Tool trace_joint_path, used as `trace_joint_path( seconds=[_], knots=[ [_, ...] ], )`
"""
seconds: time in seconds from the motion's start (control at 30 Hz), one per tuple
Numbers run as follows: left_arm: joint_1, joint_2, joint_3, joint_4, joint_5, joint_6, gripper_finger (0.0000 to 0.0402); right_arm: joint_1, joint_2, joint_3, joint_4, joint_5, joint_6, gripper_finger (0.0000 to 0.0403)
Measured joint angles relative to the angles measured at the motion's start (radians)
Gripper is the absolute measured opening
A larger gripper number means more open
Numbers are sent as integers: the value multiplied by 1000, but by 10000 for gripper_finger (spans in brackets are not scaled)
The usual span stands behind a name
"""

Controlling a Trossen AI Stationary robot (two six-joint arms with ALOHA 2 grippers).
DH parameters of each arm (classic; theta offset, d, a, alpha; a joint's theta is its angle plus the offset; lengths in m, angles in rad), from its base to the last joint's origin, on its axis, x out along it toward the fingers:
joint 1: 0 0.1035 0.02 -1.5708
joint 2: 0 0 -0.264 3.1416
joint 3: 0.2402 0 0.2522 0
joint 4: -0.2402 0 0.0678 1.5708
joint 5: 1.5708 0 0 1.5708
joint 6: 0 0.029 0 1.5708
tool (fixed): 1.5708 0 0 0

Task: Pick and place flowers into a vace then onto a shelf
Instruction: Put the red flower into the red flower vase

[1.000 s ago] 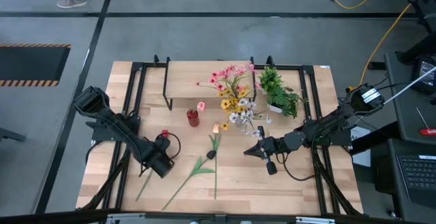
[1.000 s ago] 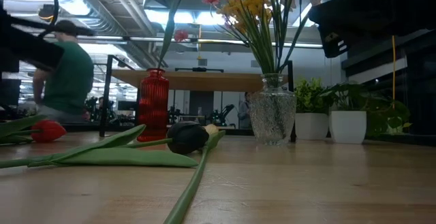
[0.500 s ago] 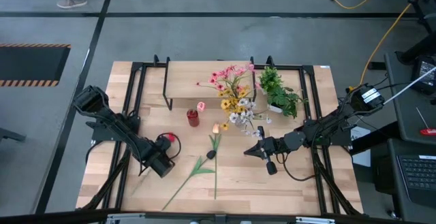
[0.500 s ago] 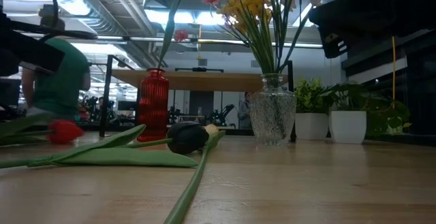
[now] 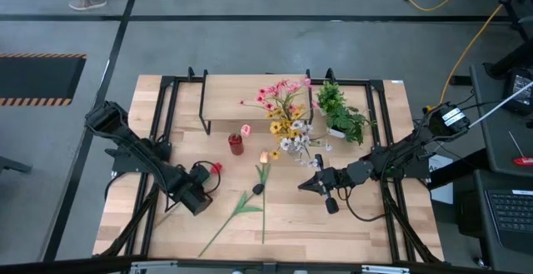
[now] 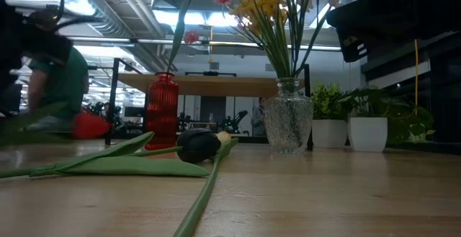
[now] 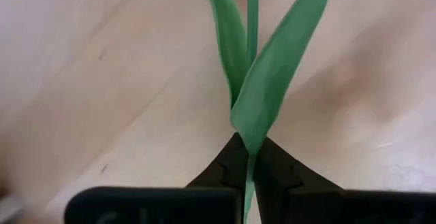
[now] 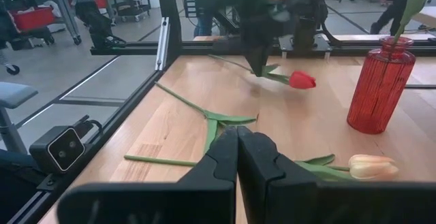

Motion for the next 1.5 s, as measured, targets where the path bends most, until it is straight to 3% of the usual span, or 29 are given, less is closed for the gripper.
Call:
trace_joint_path(
  seconds=[0.53, 0.87, 1.2, 1.4, 1.5],
  knots=[
    [-2, -199, 2, 73, -218, 308, 5, 0, 0, 0, -10, 0, 0, 7],
    [9, -228, 3, 370, -410, 742, 5, -1, 0, 0, -10, 0, -1, 7],
    [16, -231, -30, 751, -446, 1160, 4, -1, 0, 0, -10, 0, -1, 7],
    [63, -324, -145, 873, -458, 1202, 4, -1, 0, 0, -10, 0, 5, 7],
    [85, -381, -214, 1016, -425, 1277, 5, -1, 0, 0, -10, 0, 5, 7]
  ],
)
